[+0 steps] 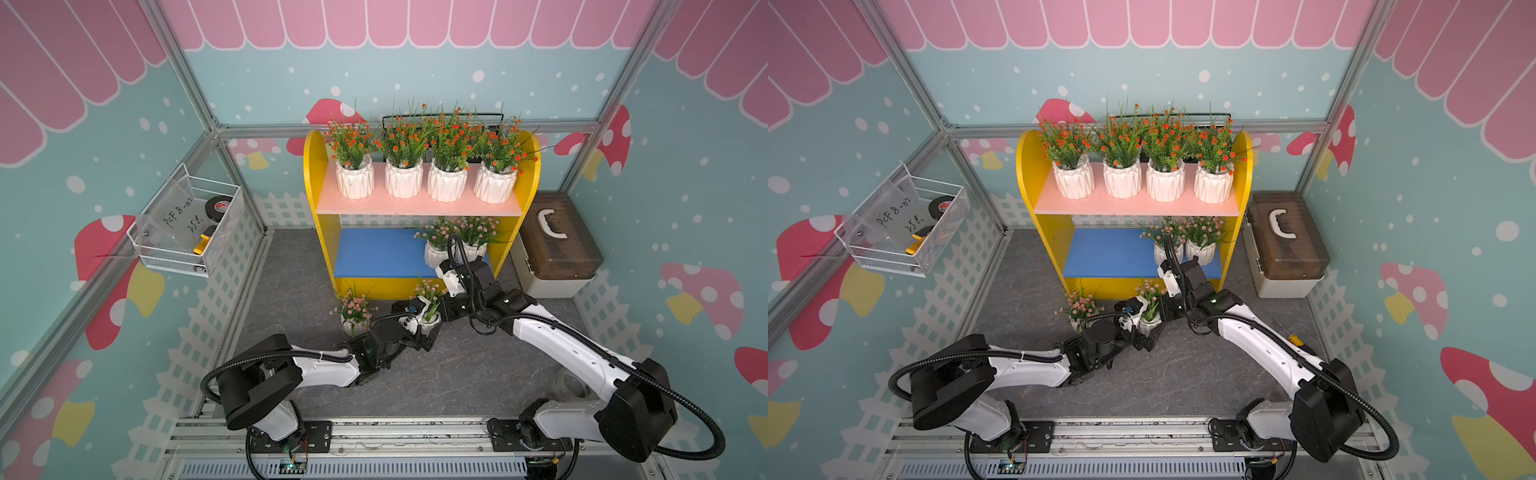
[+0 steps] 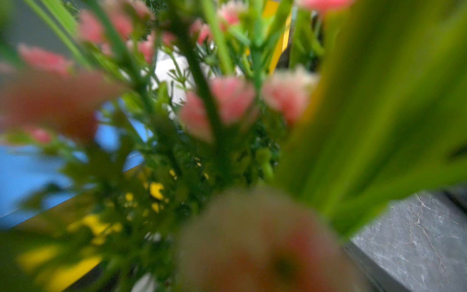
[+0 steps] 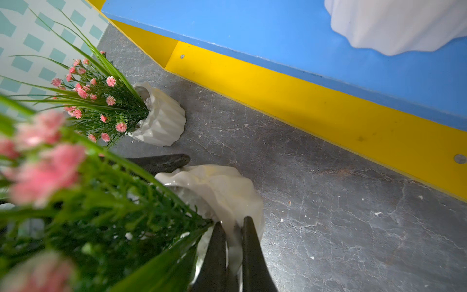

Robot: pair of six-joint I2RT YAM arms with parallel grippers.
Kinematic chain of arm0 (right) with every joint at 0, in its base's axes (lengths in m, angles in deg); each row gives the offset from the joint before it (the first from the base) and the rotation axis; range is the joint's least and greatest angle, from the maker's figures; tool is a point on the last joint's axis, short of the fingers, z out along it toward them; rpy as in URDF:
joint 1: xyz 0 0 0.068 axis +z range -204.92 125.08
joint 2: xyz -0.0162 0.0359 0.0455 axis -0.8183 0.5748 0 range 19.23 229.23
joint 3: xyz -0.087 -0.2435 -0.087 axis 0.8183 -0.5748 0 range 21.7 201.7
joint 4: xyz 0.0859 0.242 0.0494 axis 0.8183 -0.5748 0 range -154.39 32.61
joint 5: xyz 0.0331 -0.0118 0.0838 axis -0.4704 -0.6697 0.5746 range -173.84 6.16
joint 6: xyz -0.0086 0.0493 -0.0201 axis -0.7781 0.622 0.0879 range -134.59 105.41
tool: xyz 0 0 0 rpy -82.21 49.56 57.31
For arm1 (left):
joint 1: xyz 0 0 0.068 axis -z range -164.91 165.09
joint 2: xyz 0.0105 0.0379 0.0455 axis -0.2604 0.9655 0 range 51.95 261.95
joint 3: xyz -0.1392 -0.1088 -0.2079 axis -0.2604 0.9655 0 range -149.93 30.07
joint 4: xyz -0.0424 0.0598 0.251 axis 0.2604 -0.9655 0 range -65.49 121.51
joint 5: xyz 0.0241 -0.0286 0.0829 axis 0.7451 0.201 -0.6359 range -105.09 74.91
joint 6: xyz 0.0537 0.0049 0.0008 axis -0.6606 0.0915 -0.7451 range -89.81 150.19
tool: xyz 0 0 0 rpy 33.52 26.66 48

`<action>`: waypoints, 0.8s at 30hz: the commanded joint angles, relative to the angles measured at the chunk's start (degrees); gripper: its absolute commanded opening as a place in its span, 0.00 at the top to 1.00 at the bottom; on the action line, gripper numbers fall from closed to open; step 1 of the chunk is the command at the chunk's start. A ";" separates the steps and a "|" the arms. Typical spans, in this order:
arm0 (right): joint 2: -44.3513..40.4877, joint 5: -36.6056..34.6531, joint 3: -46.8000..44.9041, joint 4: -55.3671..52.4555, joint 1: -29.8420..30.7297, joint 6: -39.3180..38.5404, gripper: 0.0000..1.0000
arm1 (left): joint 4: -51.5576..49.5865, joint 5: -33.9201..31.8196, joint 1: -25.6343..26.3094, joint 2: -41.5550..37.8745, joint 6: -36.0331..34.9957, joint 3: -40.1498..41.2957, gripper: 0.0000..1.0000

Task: Place the baby's breath potted plants on the rack by color
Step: Pick up the baby's breath potted plant from the center of the board.

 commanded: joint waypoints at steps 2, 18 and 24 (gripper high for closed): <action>-2.47 2.84 -0.72 4.64 0.19 0.81 1.00 | 2.14 0.46 0.37 1.42 -0.39 -2.00 0.07; -3.26 1.79 -2.01 5.26 -0.14 0.58 0.93 | -1.01 0.42 0.00 2.23 0.19 -4.48 0.31; -3.88 1.75 -2.52 5.29 -1.08 0.57 0.87 | -1.21 0.77 -0.81 1.83 1.27 -4.49 0.33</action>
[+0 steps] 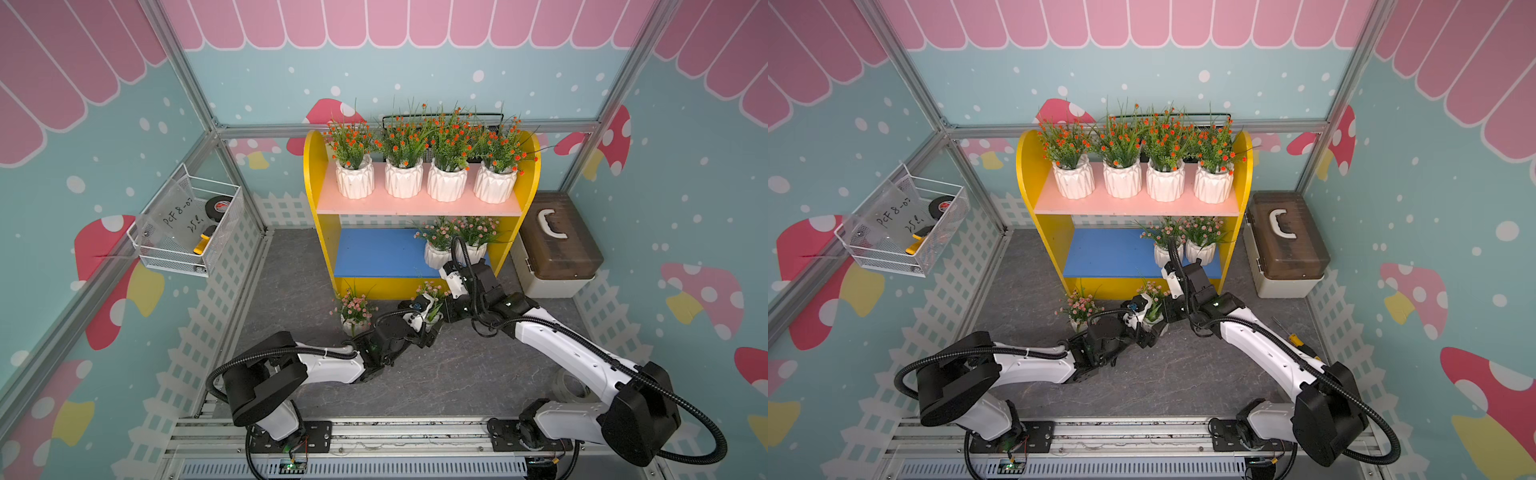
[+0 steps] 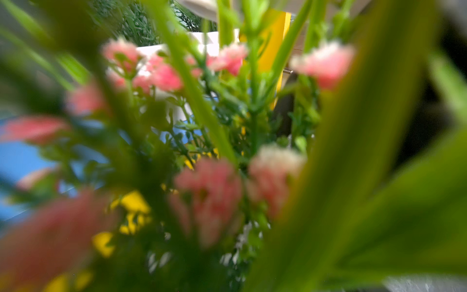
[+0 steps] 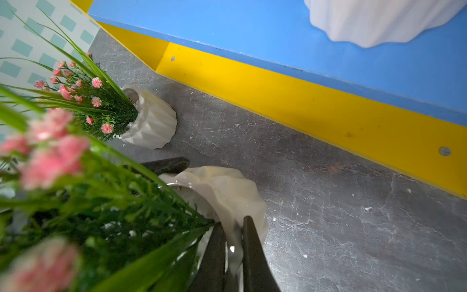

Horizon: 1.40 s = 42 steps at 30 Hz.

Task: Place the baby's breath potted plants on the rack by color
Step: Pick up the baby's breath potted plant from the center of the board.

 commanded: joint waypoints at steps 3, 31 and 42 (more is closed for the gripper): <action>-2.84 2.30 -0.53 3.14 -0.97 0.06 0.83 | 0.69 0.70 -1.01 -0.11 1.36 -1.79 0.33; -21.47 -0.26 -15.20 -4.31 -13.44 -1.88 0.70 | -26.74 -1.30 -7.31 -11.80 -0.51 -15.01 0.34; -23.91 -0.30 -17.56 -4.79 -13.79 -2.12 0.69 | -32.61 1.12 -12.81 -9.25 -1.02 -22.42 0.34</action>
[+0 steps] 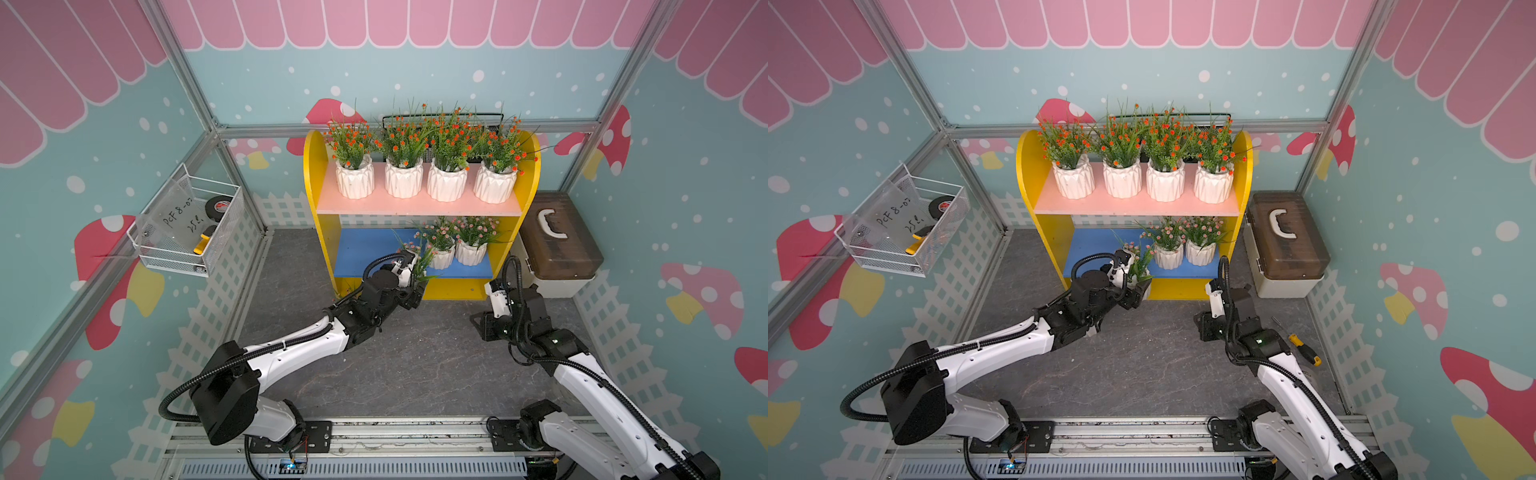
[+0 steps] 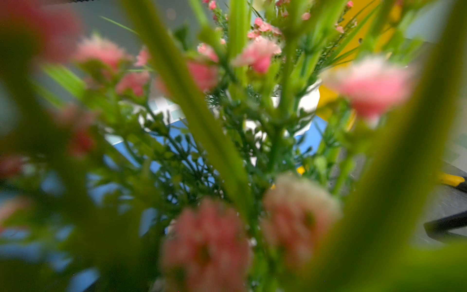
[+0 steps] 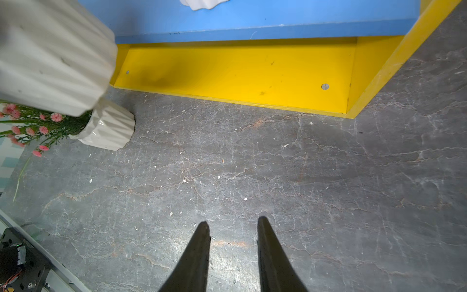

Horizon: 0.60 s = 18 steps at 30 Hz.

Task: Place the baby's breath potted plants on the rack by color
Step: Place the baby's breath potted plant on the rack.

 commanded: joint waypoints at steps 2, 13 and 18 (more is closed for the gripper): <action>-1.29 -0.28 -0.80 -0.82 -0.37 -1.11 0.68 | 1.06 1.25 -2.32 0.79 -0.97 -4.16 0.34; -2.20 -0.96 -1.03 -1.98 -0.59 -1.61 0.66 | -0.64 5.94 -8.48 6.71 0.01 -10.61 0.34; -2.51 -1.24 -1.13 -2.11 -0.67 -1.67 0.65 | -0.25 7.20 -9.99 9.35 0.18 -12.76 0.34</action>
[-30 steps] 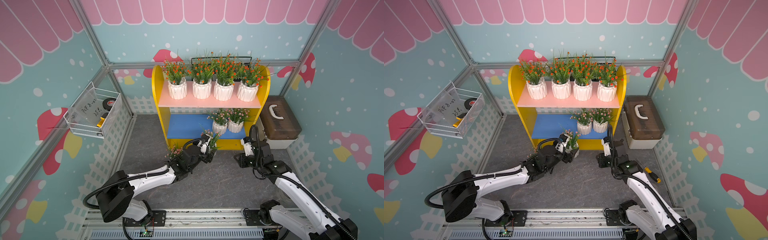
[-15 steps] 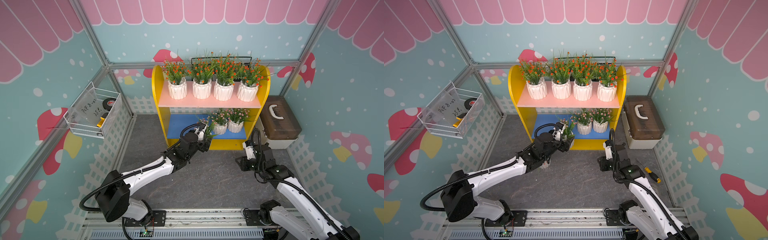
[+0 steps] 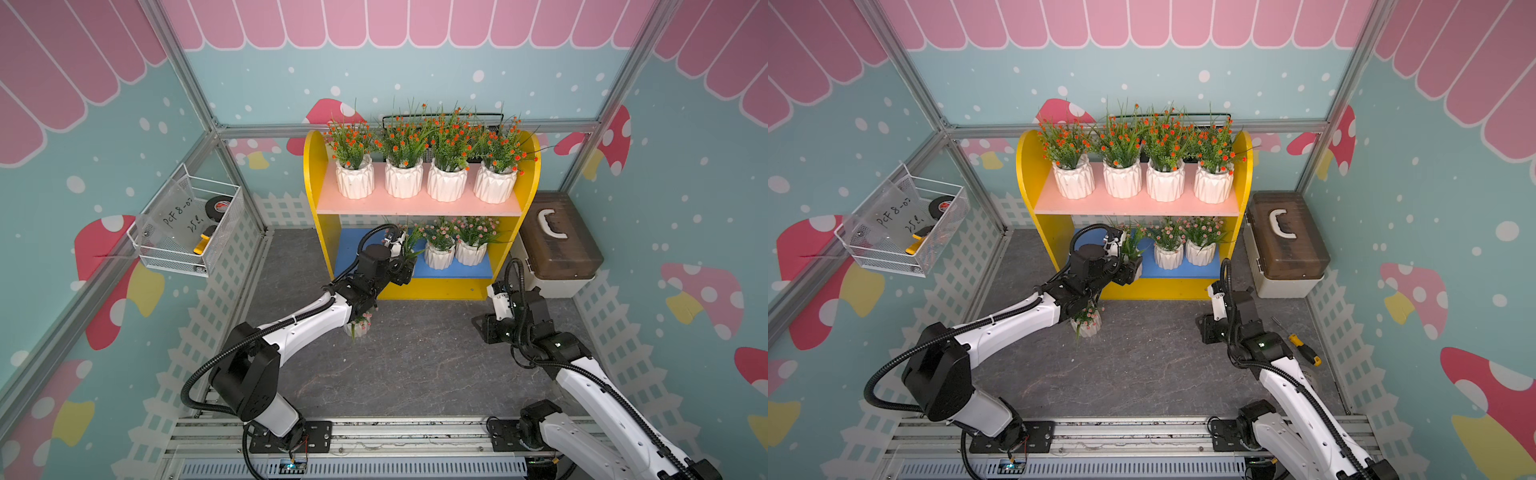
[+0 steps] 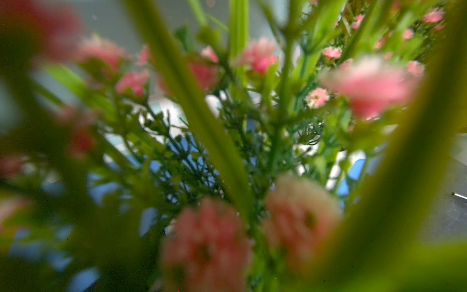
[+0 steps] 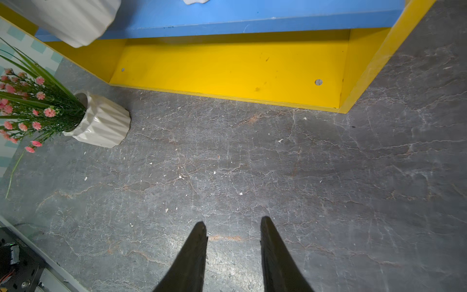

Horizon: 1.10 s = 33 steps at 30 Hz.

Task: Place the baby's breath potted plants on the rack by color
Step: Place the baby's breath potted plant on the rack.

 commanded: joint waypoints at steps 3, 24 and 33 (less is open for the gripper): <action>-0.98 -0.66 -0.71 -1.04 -0.29 -1.17 0.65 | 3.84 2.78 -1.74 1.94 0.71 -4.17 0.34; -0.55 -1.35 -0.64 -1.13 -0.38 -1.78 0.64 | 3.58 2.85 -3.09 11.49 1.13 -13.12 0.35; 0.03 -1.36 -0.47 -0.95 -0.54 -2.13 0.64 | 2.16 2.42 -3.28 14.27 0.68 -16.43 0.35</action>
